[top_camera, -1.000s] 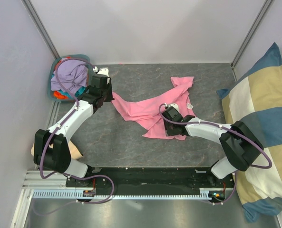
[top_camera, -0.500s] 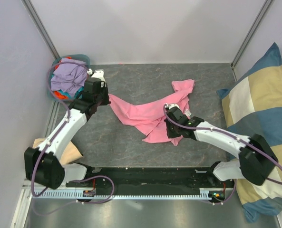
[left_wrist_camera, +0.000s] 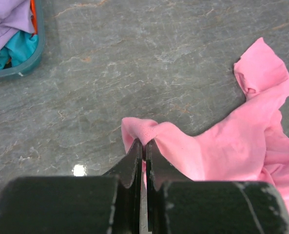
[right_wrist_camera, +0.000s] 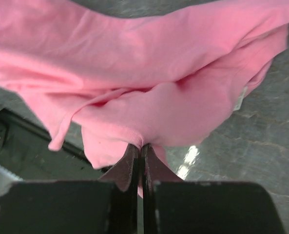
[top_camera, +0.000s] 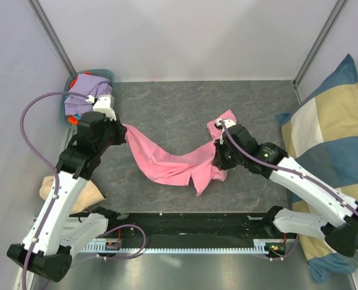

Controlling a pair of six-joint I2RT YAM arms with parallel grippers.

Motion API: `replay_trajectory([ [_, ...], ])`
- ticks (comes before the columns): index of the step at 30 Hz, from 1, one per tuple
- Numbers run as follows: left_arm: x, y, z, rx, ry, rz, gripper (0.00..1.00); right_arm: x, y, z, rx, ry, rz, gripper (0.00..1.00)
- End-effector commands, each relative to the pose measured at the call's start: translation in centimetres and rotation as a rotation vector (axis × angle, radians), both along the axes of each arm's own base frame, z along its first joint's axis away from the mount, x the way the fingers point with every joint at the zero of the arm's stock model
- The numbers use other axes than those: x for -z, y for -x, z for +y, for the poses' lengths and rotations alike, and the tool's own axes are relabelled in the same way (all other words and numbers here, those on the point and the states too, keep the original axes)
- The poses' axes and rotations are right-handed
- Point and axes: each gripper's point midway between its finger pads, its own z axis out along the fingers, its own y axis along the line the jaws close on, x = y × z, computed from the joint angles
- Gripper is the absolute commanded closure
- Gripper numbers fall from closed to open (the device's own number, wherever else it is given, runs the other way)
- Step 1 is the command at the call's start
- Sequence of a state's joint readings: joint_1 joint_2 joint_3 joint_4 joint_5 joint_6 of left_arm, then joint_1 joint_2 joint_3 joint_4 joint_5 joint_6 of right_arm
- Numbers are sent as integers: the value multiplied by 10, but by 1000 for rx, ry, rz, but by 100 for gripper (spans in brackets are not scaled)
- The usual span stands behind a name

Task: Fold and stack the t-shirts
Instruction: Flatten the tshirt out

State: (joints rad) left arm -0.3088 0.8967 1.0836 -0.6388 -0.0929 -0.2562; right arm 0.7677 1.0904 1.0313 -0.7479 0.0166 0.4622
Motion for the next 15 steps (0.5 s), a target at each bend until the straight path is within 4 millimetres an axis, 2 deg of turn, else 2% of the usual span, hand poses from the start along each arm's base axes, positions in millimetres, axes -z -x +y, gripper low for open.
replay_trajectory([
  [1, 2, -42, -6, -21, -38, 31, 98, 24, -51, -15, 125, 201, -24, 100],
  [3, 0, -60, -10, -30, -41, 27, 98, 28, -82, -8, 144, 202, -68, 100],
  [4, -2, -77, -13, -39, -45, 19, 98, 43, -100, -13, 178, 227, -49, 100],
  [5, -4, -85, -12, -52, -51, 13, 98, 37, -119, -7, 195, 190, -79, 100],
  [6, -6, -92, -14, -55, -54, 8, 98, 38, -132, -8, 208, 190, -85, 100],
  [7, -6, -104, -17, -53, -62, 12, 98, 53, -148, -14, 234, 209, -62, 100],
  [8, -8, -111, -17, -60, -66, 4, 98, 43, -168, -9, 241, 180, -96, 100],
  [9, -6, -116, -18, -60, -73, 10, 98, 61, -178, -6, 212, 208, -61, 100],
  [10, -5, -123, -20, -58, -82, 16, 98, 65, -191, -10, 222, 216, -55, 100],
  [11, -3, -127, -21, -58, -85, 20, 98, 51, -210, -5, 222, 203, -88, 100],
  [12, -3, -130, -22, -56, -85, 19, 98, 71, -220, -4, 214, 237, -56, 100],
  [13, 0, -134, -22, -59, -90, 27, 98, 59, -240, -3, 227, 222, -90, 97],
  [14, 0, -135, -22, -62, -89, 24, 98, 59, -250, -4, 234, 225, -98, 80],
  [15, 0, -136, -22, -62, -89, 24, 98, 72, -261, -8, 243, 261, -91, 68],
])
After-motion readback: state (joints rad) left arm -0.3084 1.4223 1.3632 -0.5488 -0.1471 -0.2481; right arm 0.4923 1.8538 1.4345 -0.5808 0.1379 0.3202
